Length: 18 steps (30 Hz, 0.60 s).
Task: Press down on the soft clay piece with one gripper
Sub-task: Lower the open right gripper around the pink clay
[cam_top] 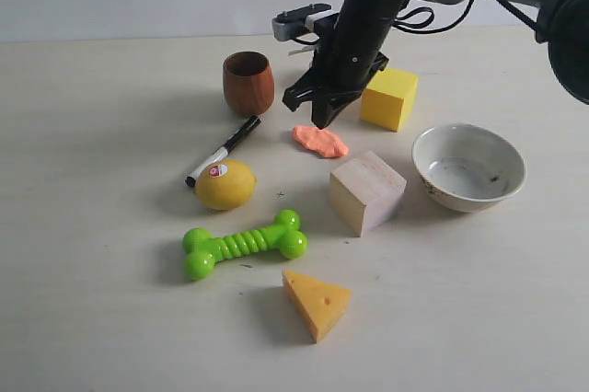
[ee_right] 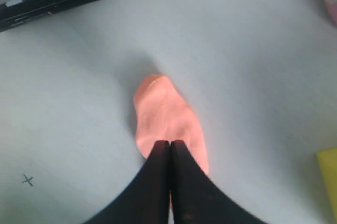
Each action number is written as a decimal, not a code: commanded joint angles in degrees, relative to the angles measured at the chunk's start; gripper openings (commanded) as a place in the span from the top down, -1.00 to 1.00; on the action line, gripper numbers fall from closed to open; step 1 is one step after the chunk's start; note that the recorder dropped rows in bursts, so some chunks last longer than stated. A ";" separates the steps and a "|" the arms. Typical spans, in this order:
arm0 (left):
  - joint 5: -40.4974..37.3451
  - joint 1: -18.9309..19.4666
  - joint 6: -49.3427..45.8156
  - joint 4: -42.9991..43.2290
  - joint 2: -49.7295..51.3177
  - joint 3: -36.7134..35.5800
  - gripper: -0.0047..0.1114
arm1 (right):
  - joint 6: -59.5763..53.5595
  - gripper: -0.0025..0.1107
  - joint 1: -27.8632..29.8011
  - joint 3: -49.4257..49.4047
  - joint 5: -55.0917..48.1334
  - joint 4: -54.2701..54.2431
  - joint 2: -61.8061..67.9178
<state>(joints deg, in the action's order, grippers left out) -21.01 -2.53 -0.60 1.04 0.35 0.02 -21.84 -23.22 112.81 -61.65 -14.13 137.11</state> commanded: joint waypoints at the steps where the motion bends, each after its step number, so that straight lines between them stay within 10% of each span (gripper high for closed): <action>1: 0.39 -0.25 0.06 -0.14 -0.35 -0.02 0.92 | -0.92 0.96 -0.13 0.73 -0.15 -0.10 -0.23; 18: 0.39 -0.25 0.06 -0.14 -0.35 -0.02 0.92 | 2.45 0.96 -2.80 0.73 0.11 7.23 0.53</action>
<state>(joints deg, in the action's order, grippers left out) -21.01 -2.53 -0.60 1.04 0.35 0.02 -19.93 -26.03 112.81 -61.69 -7.75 137.13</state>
